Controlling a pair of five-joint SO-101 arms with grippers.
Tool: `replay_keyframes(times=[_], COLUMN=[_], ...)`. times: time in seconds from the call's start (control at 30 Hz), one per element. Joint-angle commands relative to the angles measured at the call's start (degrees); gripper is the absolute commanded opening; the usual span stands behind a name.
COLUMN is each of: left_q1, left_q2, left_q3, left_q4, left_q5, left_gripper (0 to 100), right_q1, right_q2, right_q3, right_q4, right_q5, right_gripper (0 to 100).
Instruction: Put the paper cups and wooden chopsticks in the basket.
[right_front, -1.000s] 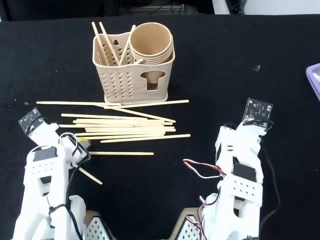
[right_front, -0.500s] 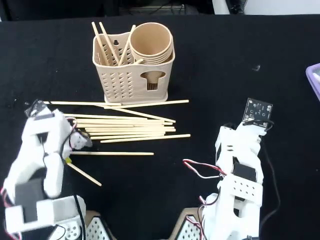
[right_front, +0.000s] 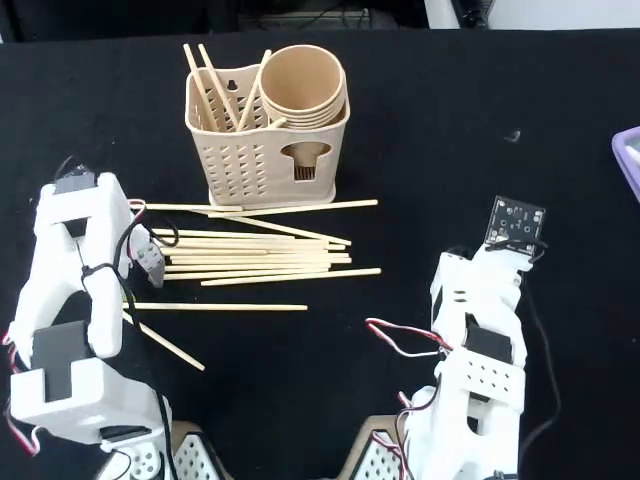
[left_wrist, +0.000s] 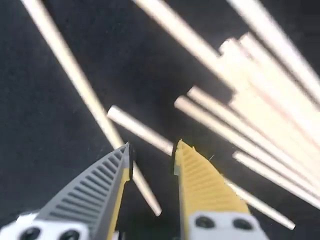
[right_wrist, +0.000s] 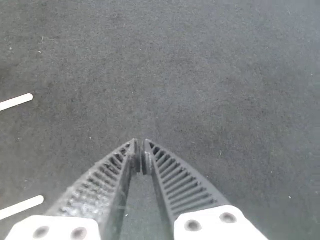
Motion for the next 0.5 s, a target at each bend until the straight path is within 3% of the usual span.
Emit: replay_keyframes(times=[0.0,0.1,0.23,0.37,0.47], left_q1=[-2.68,-5.32,-9.27,-9.63,-9.54], left_q2=[-0.26,-0.26,-0.26,-0.18,0.18], left_q3=[-2.95,-2.68,0.57,7.69,14.02], left_q4=[7.38,11.34,8.18,0.18,-10.02], left_q5=[-3.16,-7.65,-10.55,-10.55,-6.33], left_gripper=[19,27,26,26,26], right_q1=[-0.53,-0.62,-0.62,-0.62,-0.62], right_q2=[-1.8,-1.8,-1.8,-1.8,-1.8], right_q3=[-0.31,-0.31,-0.4,-0.4,-0.4], right_q4=[-1.32,-1.32,-1.32,-1.32,-1.32], right_q5=[0.44,0.44,0.44,0.44,0.44], right_gripper=[2.5,2.5,2.5,2.5,2.5])
